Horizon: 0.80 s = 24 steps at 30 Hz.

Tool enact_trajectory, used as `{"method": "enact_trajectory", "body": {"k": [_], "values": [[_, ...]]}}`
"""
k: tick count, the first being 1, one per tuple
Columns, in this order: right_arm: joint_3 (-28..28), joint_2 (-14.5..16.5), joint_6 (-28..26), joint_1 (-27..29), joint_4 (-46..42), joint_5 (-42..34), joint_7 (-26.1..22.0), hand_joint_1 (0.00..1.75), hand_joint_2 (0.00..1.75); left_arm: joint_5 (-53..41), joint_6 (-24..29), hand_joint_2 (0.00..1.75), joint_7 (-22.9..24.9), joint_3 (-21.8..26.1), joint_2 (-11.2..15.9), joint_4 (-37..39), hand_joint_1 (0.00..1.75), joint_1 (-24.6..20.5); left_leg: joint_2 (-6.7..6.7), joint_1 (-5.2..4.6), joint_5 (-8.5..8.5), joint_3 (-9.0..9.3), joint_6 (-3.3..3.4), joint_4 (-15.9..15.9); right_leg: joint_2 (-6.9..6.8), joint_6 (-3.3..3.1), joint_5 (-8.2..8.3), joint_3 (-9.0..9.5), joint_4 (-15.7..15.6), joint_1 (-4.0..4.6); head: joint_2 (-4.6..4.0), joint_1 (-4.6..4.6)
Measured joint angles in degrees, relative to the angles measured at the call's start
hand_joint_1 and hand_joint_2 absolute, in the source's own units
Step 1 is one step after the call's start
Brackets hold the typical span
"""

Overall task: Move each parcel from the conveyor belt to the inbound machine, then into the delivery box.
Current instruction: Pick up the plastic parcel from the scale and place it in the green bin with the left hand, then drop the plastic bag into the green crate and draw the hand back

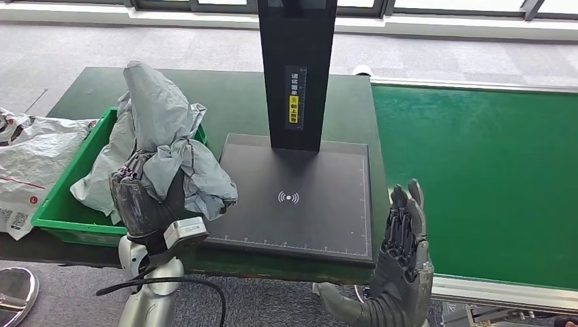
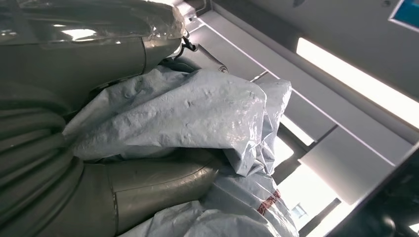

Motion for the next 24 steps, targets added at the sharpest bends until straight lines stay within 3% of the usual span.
{"method": "enact_trajectory", "body": {"k": [11, 18, 24], "values": [[-0.3, 0.1, 2.7, -0.1, -0.1, 0.0, 1.4, 0.0, 1.75, 1.1, -0.7, 1.75, 8.6, 5.1, 5.6, 14.1, 1.75, -11.2, -0.01, 0.01, 0.07, 0.01, -0.04, 0.0, 0.0, 0.0, 0.03, 0.05, 0.1, 0.0, 0.0, 0.01], [-0.3, 0.4, 3.2, -1.6, 0.8, -1.1, 1.7, 0.0, 1.75, 5.6, -0.5, 1.75, 6.1, 14.3, 10.8, 30.8, 1.75, -18.5, 0.03, 0.04, 0.12, 0.02, -0.11, 0.0, 0.06, -0.02, 0.03, 0.0, 0.1, 0.02, 0.0, 0.01], [-0.3, 0.7, 3.3, -2.2, 1.8, -1.0, 1.6, 0.0, 1.75, 0.9, -0.2, 1.75, 6.1, 21.6, 12.1, 39.7, 1.75, -22.4, -0.26, 0.02, 0.12, 0.08, -0.11, 0.0, -0.2, -0.09, -0.06, 0.18, 0.1, -0.01, 0.0, 0.01]]}}
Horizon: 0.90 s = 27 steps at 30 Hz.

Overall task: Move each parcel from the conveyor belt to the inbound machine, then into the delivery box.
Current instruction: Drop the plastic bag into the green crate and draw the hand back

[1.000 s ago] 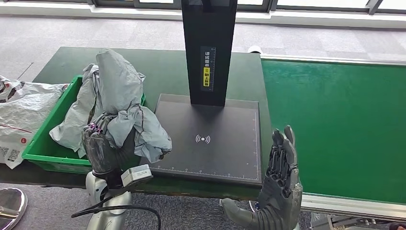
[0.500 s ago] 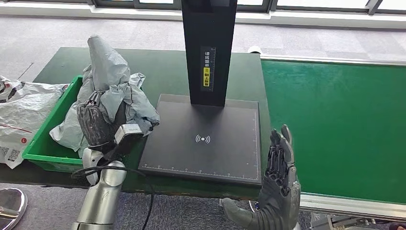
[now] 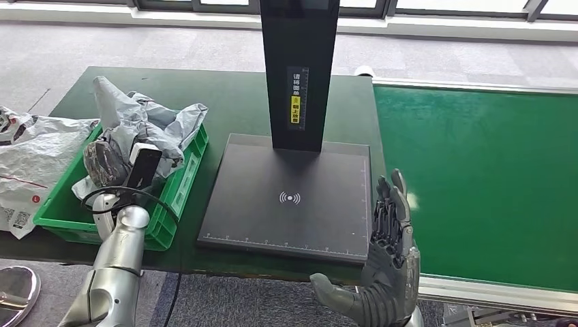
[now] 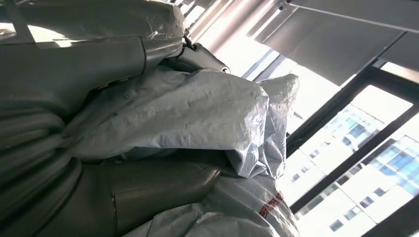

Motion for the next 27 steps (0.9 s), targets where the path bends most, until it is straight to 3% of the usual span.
{"method": "enact_trajectory", "body": {"k": [6, 14, 17, 18, 21, 27], "values": [[0.0, 0.1, 0.0, -0.1, 0.1, 1.3, 1.5, 0.0, 1.75, -12.2, 0.0, 1.75, 3.2, 7.6, -0.2, 4.0, 1.75, -1.9, 0.08, 0.01, 0.06, 0.02, -0.09, 0.0, 0.02, -0.14, 0.05, -0.06, 0.0, 0.12, 0.0, -0.01], [0.0, 0.1, 0.0, 0.0, 0.2, 1.2, 1.3, 0.0, 1.75, -12.6, 0.1, 1.75, 1.3, 14.7, -0.5, 7.3, 1.75, -3.2, 0.09, 0.01, 0.11, 0.05, -0.18, 0.0, 0.05, -0.23, 0.08, -0.04, 0.0, 0.16, -0.01, -0.01], [0.0, 0.1, 0.1, 0.0, 0.2, 1.2, 1.2, 0.0, 1.75, -12.2, 0.1, 1.75, 1.0, 15.9, -0.5, 8.2, 0.47, -3.9, 0.08, 0.01, 0.09, 0.08, -0.21, 0.0, 0.05, -0.26, 0.06, -0.03, 0.0, 0.17, 0.0, -0.01], [0.0, 0.1, 0.1, 0.0, 0.2, 1.2, 1.2, 0.0, 1.75, -12.1, 0.1, 1.31, 0.9, 16.3, -0.5, 8.4, 0.03, -4.0, 0.08, 0.01, 0.09, 0.09, -0.21, 0.0, 0.05, -0.27, 0.06, -0.03, 0.0, 0.17, 0.0, -0.01], [0.0, 0.1, 0.3, 0.0, 0.3, 1.0, 0.6, 0.0, 1.75, -10.7, 0.1, 0.0, -0.4, 17.6, -0.6, 8.9, 0.0, -4.1, 0.09, 0.01, 0.09, 0.22, -0.22, -0.1, 0.06, -0.28, 0.05, 0.07, 0.0, 0.16, 0.0, -0.01], [0.0, 0.1, -0.3, 0.0, 0.4, 1.0, -0.2, 0.0, 1.75, -4.5, 0.1, 0.0, -6.0, 19.8, -2.0, 7.5, 0.0, -3.1, 0.09, -0.05, 0.09, 0.54, -0.23, -0.2, 0.05, -0.32, 0.01, 0.32, 0.0, 0.08, 0.0, -0.01]]}}
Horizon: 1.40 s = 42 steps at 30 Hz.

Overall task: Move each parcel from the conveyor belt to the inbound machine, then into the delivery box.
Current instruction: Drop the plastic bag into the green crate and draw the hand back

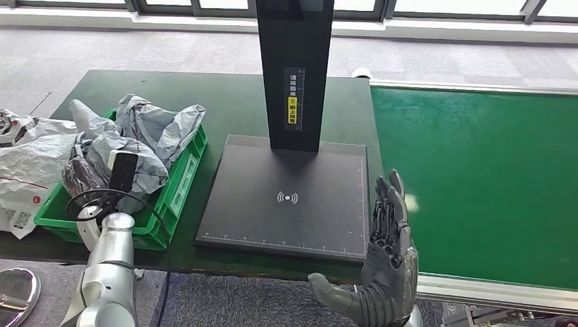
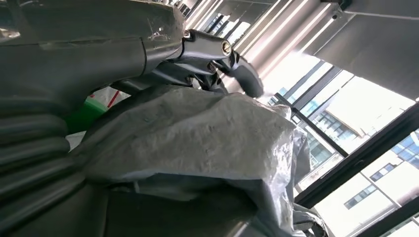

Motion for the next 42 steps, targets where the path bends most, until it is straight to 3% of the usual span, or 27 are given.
{"method": "enact_trajectory", "body": {"k": [7, 23, 32, 35, 37, 42], "values": [[0.0, 0.0, -0.6, 0.0, 0.1, 0.2, 0.0, 0.0, 1.75, 3.7, 0.0, 0.0, -1.4, -0.1, -3.1, -5.7, 0.0, 4.4, 0.05, 0.01, 0.06, -0.11, -0.06, 0.0, 0.0, -0.04, 0.04, -0.13, 0.0, 0.06, 0.0, 0.0], [0.1, 0.0, -1.2, -0.1, 0.6, 0.1, 0.0, 0.0, 1.75, 3.0, 0.0, 0.0, 0.2, -1.6, -6.4, -12.9, 0.0, 7.7, 0.05, 0.01, 0.05, -0.29, -0.07, 0.0, 0.02, -0.04, 0.03, -0.3, 0.0, 0.06, 0.0, 0.0], [0.2, 0.0, -2.4, -0.3, 1.3, 0.1, 0.6, 0.0, 1.75, -3.3, 0.0, 0.0, -5.8, -1.5, -11.8, -20.7, 0.0, 7.6, 0.01, 0.0, 0.05, -0.34, -0.07, 0.0, 0.0, -0.02, 0.05, -0.32, 0.0, 0.05, 0.0, 0.0], [0.2, 0.0, -3.1, -0.3, 1.3, 0.1, 0.6, 0.0, 1.75, 1.9, 0.0, 0.0, -7.2, -1.7, -12.5, -21.5, 0.0, 7.7, 0.02, 0.01, 0.05, -0.34, -0.07, 0.0, 0.01, -0.02, 0.05, -0.34, 0.0, 0.06, 0.0, 0.0], [0.2, 0.0, -3.8, -0.3, 1.4, 0.3, 0.6, 0.0, 1.75, 10.2, 0.0, 0.0, -7.9, -3.3, -12.6, -22.9, 0.0, 8.9, 0.09, 0.02, 0.03, -0.33, -0.09, 0.0, 0.08, -0.02, 0.05, -0.38, 0.0, 0.08, 0.0, 0.0], [0.1, 0.1, -4.9, -0.1, 1.4, -1.4, -1.2, 0.0, 1.75, 26.1, 0.0, 0.0, -10.7, -12.6, -13.4, -36.7, 0.0, 17.5, 0.21, 0.05, -0.07, -0.37, -0.15, 0.0, 0.23, -0.04, 0.01, -0.44, 0.0, 0.1, 0.0, 0.0]]}}
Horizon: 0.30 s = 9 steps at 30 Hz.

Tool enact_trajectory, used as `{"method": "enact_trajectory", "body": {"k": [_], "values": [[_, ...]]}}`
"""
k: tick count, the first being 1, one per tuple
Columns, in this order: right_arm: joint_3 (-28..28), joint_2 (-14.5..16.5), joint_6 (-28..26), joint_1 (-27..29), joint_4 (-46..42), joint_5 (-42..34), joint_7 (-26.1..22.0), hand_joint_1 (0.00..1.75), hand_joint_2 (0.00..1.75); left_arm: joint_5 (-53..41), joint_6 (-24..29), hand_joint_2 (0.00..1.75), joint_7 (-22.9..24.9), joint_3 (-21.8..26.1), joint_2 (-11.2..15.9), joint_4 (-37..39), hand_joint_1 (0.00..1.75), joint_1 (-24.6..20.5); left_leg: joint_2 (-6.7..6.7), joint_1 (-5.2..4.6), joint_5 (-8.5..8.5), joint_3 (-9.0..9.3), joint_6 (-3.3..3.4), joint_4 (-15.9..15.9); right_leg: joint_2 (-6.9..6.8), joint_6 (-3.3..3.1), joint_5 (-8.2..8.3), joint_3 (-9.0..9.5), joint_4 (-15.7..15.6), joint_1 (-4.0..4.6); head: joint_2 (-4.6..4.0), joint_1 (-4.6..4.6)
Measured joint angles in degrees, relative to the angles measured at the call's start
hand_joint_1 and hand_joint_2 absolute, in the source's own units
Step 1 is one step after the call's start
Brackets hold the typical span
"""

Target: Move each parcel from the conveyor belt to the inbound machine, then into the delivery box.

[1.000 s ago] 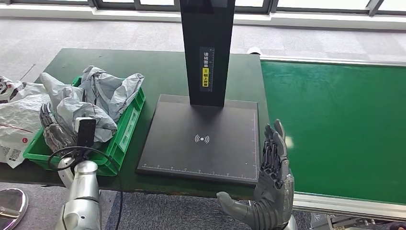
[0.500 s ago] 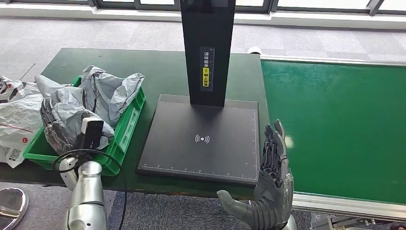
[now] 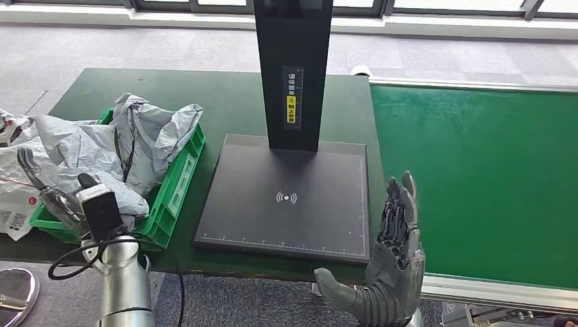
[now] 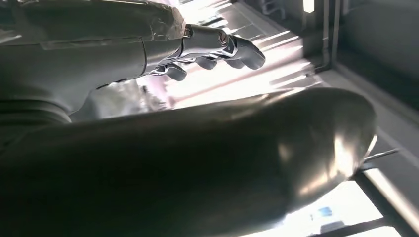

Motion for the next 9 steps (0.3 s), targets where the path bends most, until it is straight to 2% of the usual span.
{"method": "enact_trajectory", "body": {"k": [5, 7, 9], "values": [[-0.6, 0.5, 1.0, 0.1, 1.3, -5.8, -4.0, 0.0, 1.75, 4.4, 0.0, 0.0, 0.6, -7.7, -0.3, -17.1, 0.0, 7.6, -0.02, -0.02, -0.2, 0.06, 0.08, 0.0, -0.06, 0.1, -0.18, 0.1, 0.0, -0.06, 0.0, -0.02], [-1.1, 0.8, 1.4, 0.2, 2.1, -5.8, -4.6, 0.0, 1.75, 4.1, 0.0, 0.0, 1.0, -11.8, -0.2, -20.7, 0.0, 10.2, -0.07, -0.03, -0.23, 0.08, 0.11, 0.0, -0.14, 0.09, -0.21, 0.12, 0.0, -0.05, 0.0, -0.02], [-1.4, 1.0, 1.2, 0.2, 2.4, -5.3, -5.0, 0.0, 1.75, 4.1, 0.0, 0.0, 0.4, -14.6, -0.1, -21.8, 0.0, 11.0, -0.16, -0.03, -0.2, 0.04, 0.15, 0.0, -0.25, 0.1, -0.21, 0.13, 0.0, -0.04, 0.0, -0.01]]}}
